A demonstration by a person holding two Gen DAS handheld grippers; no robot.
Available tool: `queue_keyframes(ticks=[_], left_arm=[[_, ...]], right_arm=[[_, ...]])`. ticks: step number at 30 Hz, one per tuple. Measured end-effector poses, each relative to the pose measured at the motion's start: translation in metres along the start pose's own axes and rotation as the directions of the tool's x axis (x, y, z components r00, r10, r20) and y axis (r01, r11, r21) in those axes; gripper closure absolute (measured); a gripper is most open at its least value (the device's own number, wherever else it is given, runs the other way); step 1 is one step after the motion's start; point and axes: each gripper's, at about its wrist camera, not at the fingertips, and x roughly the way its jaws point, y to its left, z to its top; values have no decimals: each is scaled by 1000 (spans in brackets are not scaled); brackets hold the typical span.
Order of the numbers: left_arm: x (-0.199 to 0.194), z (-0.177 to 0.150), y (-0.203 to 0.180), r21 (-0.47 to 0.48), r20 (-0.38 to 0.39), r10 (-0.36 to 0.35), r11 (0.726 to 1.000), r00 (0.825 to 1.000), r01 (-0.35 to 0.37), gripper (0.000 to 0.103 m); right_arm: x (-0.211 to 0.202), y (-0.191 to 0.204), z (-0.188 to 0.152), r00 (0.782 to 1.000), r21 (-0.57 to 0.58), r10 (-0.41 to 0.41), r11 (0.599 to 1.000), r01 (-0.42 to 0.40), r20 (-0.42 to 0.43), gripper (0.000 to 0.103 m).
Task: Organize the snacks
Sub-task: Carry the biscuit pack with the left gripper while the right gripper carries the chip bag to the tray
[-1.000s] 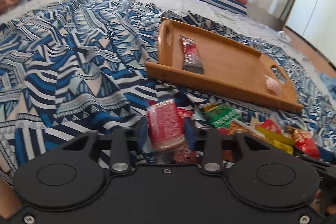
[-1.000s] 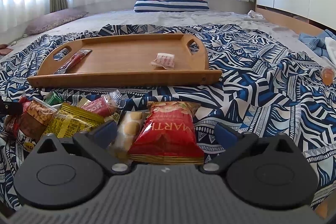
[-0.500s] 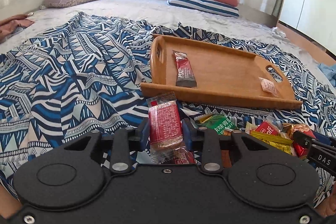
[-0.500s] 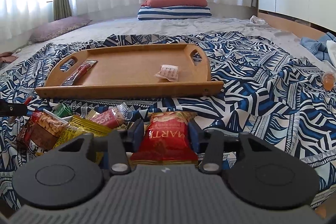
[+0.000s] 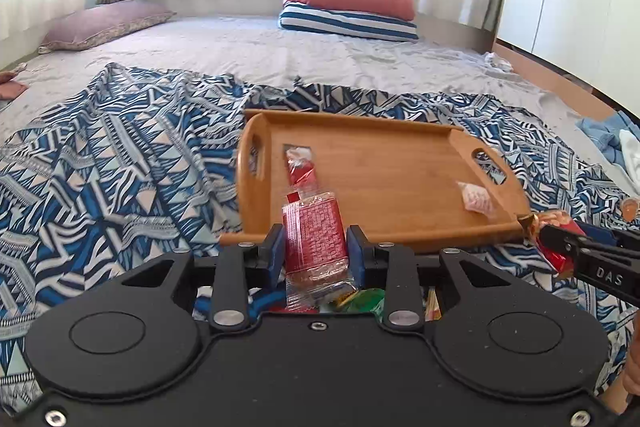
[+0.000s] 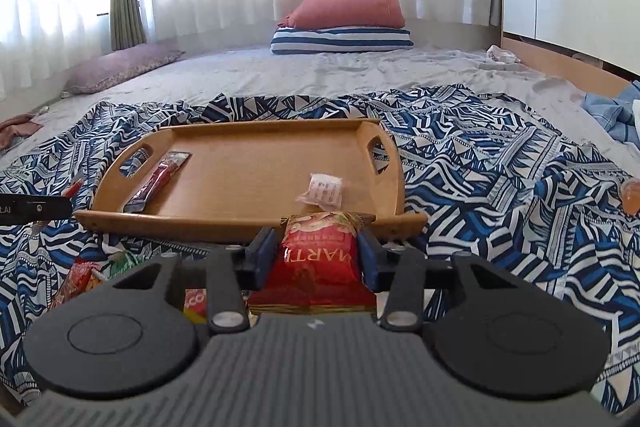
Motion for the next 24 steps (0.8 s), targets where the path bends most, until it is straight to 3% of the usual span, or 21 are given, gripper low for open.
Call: queue_keyframes(ticks=[4, 9, 24], left_arm=[[14, 17, -11, -1, 1, -25, 1000, 1000, 25, 72], [39, 30, -26, 17, 10, -32, 999, 999, 32, 72], [131, 40, -44, 44, -106, 20, 999, 994, -16, 72]], right_arm=[[19, -5, 19, 999, -55, -31, 998, 31, 13, 55], [53, -6, 31, 993, -205, -110, 972, 116, 38, 55], [120, -8, 31, 994, -235, -83, 970, 64, -72, 54]])
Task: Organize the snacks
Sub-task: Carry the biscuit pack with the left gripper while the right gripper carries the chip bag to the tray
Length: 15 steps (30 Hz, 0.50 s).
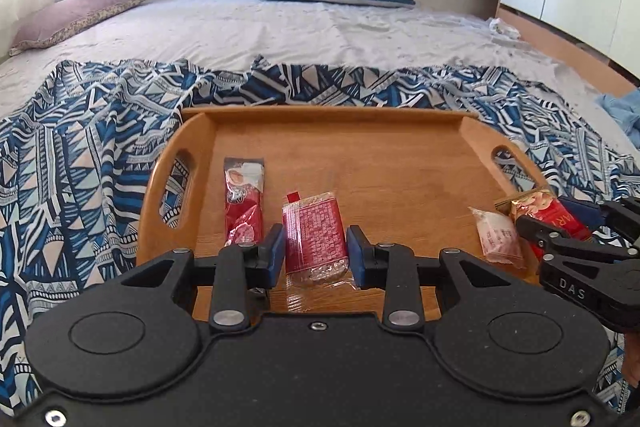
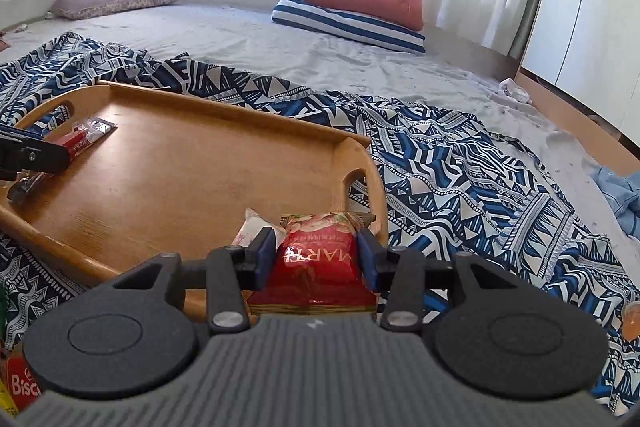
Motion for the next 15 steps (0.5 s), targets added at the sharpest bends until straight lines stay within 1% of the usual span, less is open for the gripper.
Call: queue_keyframes(ticks=[4, 8, 15], left_arm=[[13, -2, 1, -4, -31, 15, 1000, 999, -15, 72], [20, -2, 3, -1, -40, 27, 1000, 999, -27, 72], [26, -4, 3, 12, -51, 46, 999, 998, -45, 72]], right_arm=[[4, -6, -1, 998, 70, 62, 996, -62, -5, 54], [8, -12, -3, 994, 134, 109, 985, -107, -9, 54], [10, -18, -6, 991, 184, 136, 974, -132, -9, 53]])
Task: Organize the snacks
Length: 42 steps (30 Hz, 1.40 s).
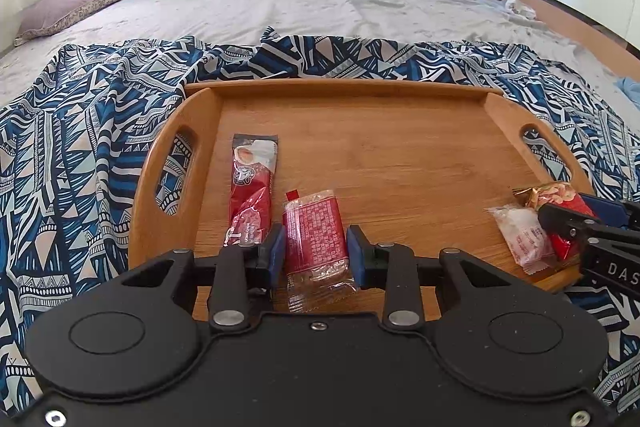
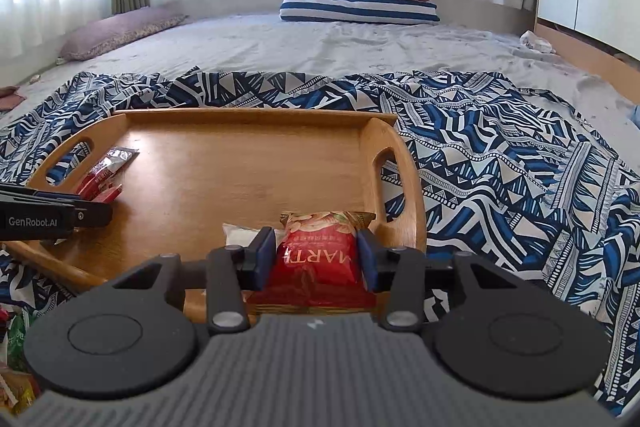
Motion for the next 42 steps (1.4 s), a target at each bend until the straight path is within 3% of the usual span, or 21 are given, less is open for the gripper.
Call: queue_keyframes(ticks=[11, 13, 14, 17, 19, 23, 26, 29, 42], left_arm=[[3, 0, -3, 19, -2, 15, 1000, 1000, -15, 72], [2, 0, -3, 28, -3, 15, 999, 1000, -15, 71], [1, 0, -3, 28, -5, 13, 1000, 1000, -13, 71], [-3, 0, -1, 19, 1, 3, 1000, 1000, -4, 70], [-8, 1, 1, 14, 11, -4, 1000, 1000, 4, 60], [-27, 0, 2, 38, 51, -9, 999, 999, 7, 51], [-45, -1, 4, 58, 84, -27, 998, 996, 22, 39], [-67, -6, 10, 62, 118, -49, 997, 992, 42, 22], [-134, -49, 29, 65, 165, -85, 995, 983, 75, 12]], right_arm=[[3, -11, -2, 999, 82, 40, 996, -39, -16, 52], [2, -11, -1, 999, 91, 46, 995, -45, -16, 48], [2, -12, -1, 999, 94, 45, 995, -43, -17, 36], [-1, -12, -1, 999, 92, 52, 995, -50, -15, 24], [-5, -11, -1, 999, 79, 47, 996, -46, -7, 23], [-15, -8, 1, 999, 52, 38, 998, -38, 2, 18], [-26, -6, 2, 999, 35, 36, 999, -37, 13, 16], [-38, -3, 1, 999, 21, 38, 999, -39, 25, 13], [-98, 30, -35, 995, -108, 52, 993, -42, 88, 0]])
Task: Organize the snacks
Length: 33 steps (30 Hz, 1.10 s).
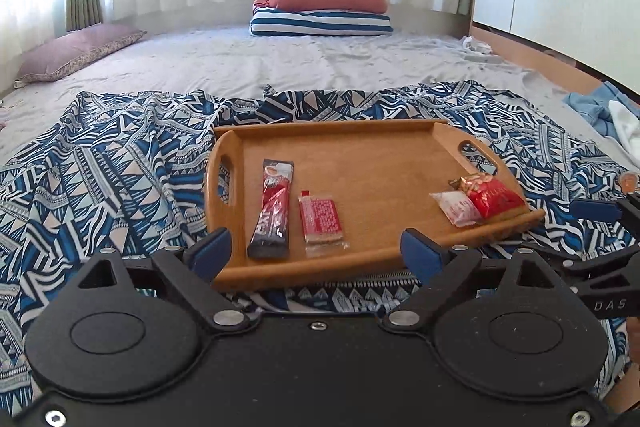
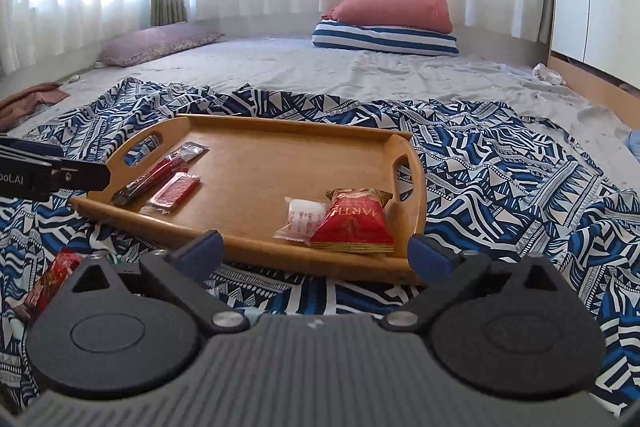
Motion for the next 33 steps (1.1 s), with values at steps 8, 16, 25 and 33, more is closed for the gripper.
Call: queue_keyframes(ticks=[8, 16, 25, 33], left_arm=[[-28, -24, 6, -6, 3, 15, 1000, 1000, -15, 10], [-42, -49, 14, -17, -19, 45, 999, 999, -45, 10], [-46, -74, 31, -45, -57, 91, 995, 994, -94, 10], [-44, -89, 30, -25, -75, 122, 992, 990, -124, 10]], right_arm=[[-26, 20, -23, 1000, -39, -15, 999, 15, 16, 0], [-41, 22, -37, 999, -19, -36, 999, 36, 7, 0], [-48, 31, -57, 997, -84, -79, 994, 77, -22, 0], [-48, 33, -69, 994, -123, -92, 989, 85, -56, 0]])
